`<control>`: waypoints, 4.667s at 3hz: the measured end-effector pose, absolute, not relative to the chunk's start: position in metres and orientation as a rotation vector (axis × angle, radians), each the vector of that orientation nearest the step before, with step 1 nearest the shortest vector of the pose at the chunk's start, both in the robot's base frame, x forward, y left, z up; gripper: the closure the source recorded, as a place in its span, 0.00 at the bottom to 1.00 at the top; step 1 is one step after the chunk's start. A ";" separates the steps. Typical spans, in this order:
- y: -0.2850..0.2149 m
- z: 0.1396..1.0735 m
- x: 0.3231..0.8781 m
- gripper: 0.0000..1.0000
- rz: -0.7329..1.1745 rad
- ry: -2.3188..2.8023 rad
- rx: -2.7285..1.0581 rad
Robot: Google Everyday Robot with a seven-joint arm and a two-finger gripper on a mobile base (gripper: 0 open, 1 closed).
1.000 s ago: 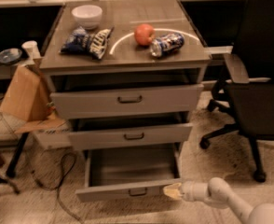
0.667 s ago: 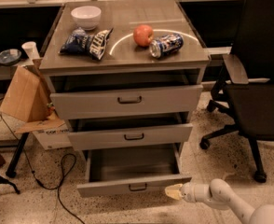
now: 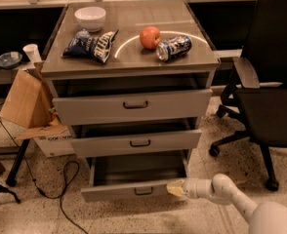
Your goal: Close bottom drawer
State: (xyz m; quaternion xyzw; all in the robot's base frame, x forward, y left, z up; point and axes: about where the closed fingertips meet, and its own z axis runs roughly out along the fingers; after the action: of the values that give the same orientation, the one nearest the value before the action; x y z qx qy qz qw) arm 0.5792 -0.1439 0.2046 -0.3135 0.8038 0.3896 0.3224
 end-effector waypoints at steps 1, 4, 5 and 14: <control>-0.121 0.219 0.611 0.39 1.008 2.060 -0.900; -0.079 0.228 0.672 0.00 1.013 2.001 -1.065; -0.090 0.224 0.669 0.00 1.031 2.003 -1.031; -0.151 0.166 0.585 1.00 1.112 2.150 -0.841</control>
Offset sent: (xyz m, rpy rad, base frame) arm 0.1144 0.0720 0.0426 -0.0484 -0.1719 0.1732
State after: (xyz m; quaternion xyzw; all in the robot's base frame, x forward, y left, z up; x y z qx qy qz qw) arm 0.5847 -0.1508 0.1659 -0.3146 0.8041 0.4159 0.2854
